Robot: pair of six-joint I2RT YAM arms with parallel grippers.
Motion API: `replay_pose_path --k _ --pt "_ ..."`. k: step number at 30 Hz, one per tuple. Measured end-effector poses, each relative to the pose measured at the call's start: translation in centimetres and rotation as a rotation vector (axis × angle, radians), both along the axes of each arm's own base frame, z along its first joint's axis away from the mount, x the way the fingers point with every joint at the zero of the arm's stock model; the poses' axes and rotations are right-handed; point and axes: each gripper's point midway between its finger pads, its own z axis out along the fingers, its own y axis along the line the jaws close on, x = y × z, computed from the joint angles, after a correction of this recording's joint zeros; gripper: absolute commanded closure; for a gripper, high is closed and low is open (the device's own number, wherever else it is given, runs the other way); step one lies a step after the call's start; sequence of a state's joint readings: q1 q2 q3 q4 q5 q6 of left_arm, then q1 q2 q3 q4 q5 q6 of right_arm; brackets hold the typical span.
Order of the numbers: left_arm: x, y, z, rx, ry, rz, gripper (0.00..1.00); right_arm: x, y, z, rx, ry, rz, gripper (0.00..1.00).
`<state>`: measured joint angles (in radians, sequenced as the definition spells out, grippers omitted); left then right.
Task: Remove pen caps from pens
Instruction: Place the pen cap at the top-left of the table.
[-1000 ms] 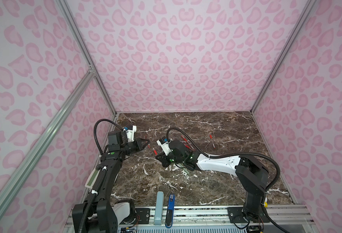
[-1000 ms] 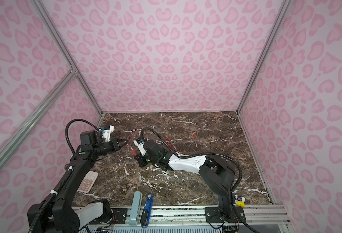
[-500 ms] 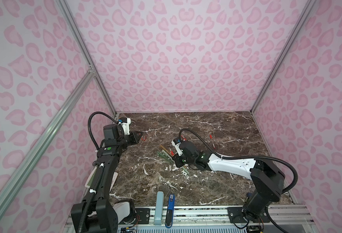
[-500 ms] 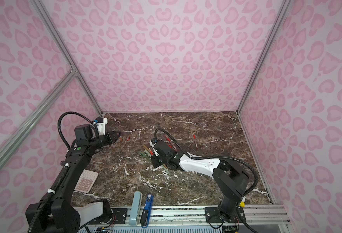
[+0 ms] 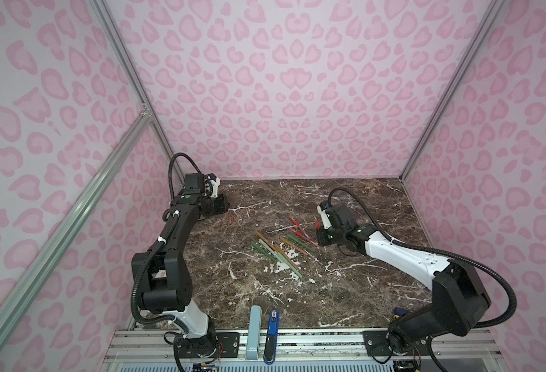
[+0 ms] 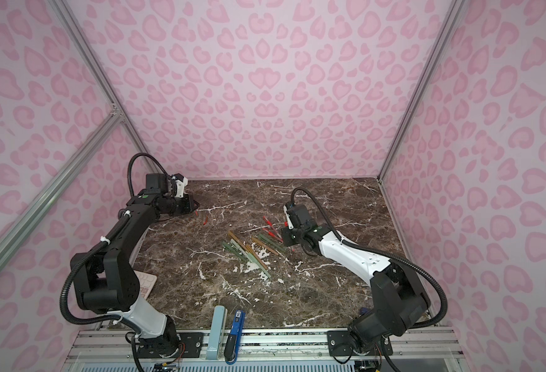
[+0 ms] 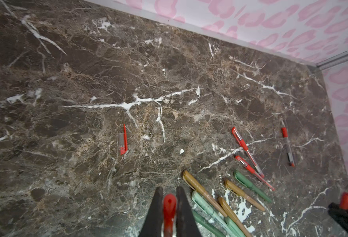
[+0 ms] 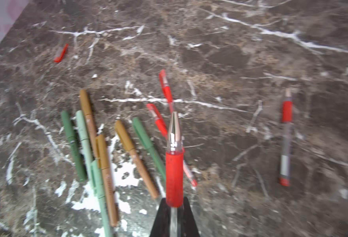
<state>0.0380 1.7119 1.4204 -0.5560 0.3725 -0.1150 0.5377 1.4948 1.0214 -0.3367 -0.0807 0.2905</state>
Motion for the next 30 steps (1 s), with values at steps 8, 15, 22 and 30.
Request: replay_pose_path --k 8,15,22,30 --pt "2.0 -1.1 -5.7 0.099 0.172 -0.038 0.97 1.3 -5.7 0.1 -0.020 0.026 -0.104 1.00" --pt "2.6 -0.9 -9.6 0.197 0.275 -0.053 0.91 1.1 -6.8 0.3 -0.029 0.048 -0.111 1.00" --pt "3.6 -1.1 -12.8 0.277 0.339 -0.079 0.88 0.7 -7.6 0.0 -0.042 0.086 -0.125 1.00" --pt "4.6 -1.8 -11.2 0.361 0.298 -0.094 0.88 -0.2 -6.6 3.0 0.009 0.132 -0.169 1.00"
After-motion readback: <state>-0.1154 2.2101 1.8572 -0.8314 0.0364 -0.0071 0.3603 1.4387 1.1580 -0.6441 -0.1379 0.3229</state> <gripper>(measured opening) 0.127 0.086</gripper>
